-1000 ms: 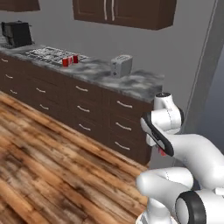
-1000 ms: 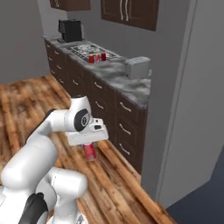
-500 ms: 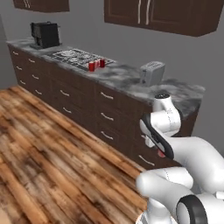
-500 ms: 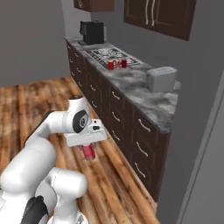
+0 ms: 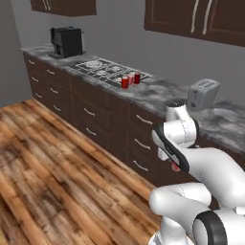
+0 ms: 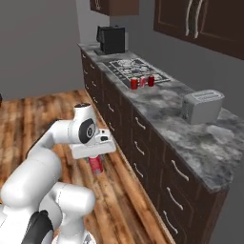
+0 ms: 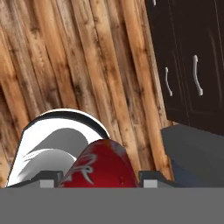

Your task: Four empty soda cans are scattered around the kitchen. Gather all the cans and cluster them next to the stove for recycling.

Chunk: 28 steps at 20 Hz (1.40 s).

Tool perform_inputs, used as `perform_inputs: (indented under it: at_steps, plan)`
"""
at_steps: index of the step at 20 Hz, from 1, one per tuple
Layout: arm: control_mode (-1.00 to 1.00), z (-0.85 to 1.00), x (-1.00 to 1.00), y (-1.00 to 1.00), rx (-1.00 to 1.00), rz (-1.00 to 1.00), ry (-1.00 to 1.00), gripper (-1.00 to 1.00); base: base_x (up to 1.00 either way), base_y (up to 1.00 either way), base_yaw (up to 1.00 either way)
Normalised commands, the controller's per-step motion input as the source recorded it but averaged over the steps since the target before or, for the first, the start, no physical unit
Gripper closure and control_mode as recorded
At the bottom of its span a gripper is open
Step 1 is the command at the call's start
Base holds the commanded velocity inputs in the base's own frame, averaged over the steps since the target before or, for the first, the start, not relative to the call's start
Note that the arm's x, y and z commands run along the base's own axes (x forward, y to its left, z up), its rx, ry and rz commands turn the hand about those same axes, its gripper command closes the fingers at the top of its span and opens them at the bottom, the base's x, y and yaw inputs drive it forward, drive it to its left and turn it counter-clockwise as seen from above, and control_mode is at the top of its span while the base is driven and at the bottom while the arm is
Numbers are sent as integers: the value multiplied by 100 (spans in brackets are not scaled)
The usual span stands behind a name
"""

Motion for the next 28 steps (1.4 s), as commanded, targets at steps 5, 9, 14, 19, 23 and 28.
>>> perform_inputs:
  at_steps: [5, 9, 14, 19, 23, 28]
  plan:
    - [100, 0, 0, 0, 0, 0, 0, 100, 100, 29, 8]
    - [100, 0, 0, 0, 0, 0, 0, 100, 100, 16, 4]
    - [100, 0, 0, 0, 0, 0, 0, 100, 100, 31, 2]
    - [100, 0, 0, 0, 0, 0, 0, 100, 100, 41, 2]
    - [100, 0, 0, 0, 0, 0, 0, 100, 81, 21, -21]
    - [100, 0, 0, 0, 0, 0, 0, 100, 30, 15, -40]
